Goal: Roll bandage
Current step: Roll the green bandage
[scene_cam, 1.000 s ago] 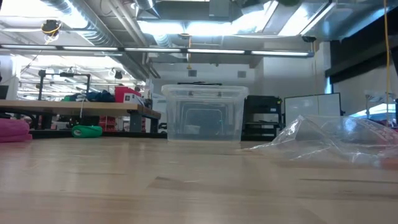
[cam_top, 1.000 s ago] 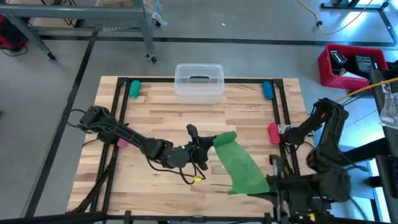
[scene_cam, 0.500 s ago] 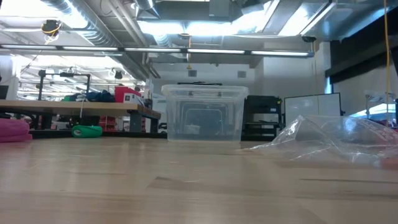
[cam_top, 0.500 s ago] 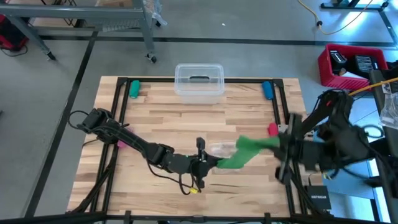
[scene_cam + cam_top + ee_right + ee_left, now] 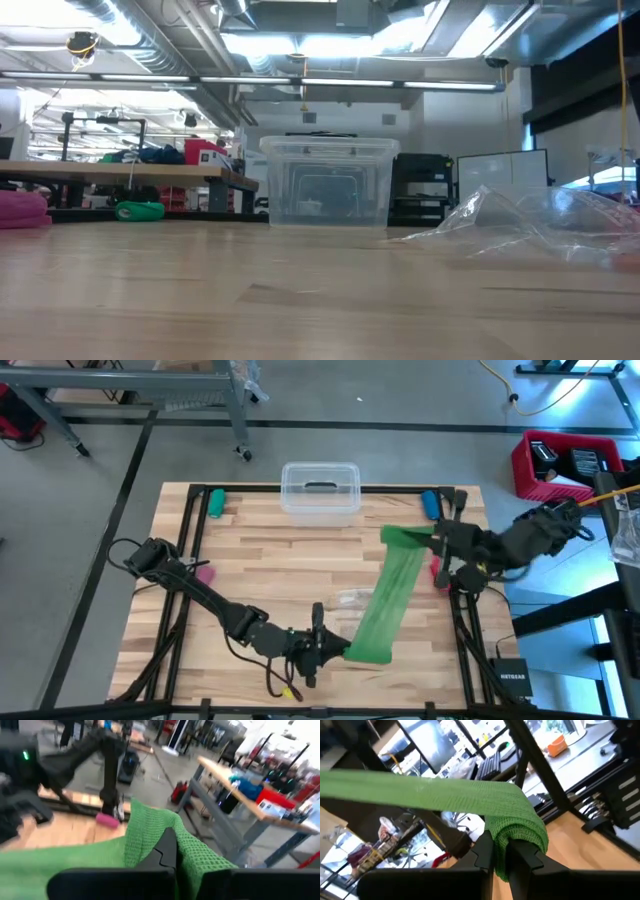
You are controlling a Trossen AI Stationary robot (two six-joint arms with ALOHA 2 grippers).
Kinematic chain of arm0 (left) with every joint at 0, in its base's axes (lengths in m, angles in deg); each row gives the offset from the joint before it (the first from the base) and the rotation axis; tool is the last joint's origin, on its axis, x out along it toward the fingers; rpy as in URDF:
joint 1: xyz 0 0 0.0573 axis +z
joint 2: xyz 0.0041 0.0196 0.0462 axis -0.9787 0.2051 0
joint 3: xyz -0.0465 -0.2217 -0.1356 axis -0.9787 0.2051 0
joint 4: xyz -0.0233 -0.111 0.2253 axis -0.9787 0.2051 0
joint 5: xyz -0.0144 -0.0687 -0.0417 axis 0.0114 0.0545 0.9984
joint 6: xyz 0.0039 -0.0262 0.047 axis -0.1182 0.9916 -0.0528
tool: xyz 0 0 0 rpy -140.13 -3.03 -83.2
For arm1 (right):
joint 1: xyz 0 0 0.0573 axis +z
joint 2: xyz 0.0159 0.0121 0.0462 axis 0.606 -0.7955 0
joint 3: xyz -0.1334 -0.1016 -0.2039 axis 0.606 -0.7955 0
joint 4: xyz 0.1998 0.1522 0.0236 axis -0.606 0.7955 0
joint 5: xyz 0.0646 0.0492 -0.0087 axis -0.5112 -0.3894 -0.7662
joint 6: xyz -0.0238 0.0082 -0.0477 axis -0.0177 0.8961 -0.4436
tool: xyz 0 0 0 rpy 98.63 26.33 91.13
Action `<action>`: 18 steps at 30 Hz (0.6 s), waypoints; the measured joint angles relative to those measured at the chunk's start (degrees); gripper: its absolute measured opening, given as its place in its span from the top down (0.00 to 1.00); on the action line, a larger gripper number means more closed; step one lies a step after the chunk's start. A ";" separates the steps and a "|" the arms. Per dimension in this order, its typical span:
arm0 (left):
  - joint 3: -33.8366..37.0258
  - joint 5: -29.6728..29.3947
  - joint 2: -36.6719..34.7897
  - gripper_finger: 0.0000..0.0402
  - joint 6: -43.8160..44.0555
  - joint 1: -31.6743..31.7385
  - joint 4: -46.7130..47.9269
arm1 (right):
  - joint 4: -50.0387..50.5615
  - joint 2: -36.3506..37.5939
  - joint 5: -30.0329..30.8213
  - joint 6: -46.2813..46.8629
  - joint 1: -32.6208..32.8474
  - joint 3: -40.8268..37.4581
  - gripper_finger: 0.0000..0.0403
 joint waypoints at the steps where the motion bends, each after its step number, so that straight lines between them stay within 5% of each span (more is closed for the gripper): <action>1: 0.00 0.07 0.00 0.94 -0.24 -0.27 -0.39 | 1.62 0.19 -1.70 1.04 -1.45 0.00 0.99; 10: -4.94 0.11 -0.07 0.94 -1.94 -4.23 -1.68 | 5.45 1.08 -12.99 3.79 -12.91 -5.24 0.99; 18: -10.02 -0.81 -1.11 0.94 -6.43 -6.57 1.17 | -8.85 3.85 -26.30 3.68 -20.59 -20.26 0.99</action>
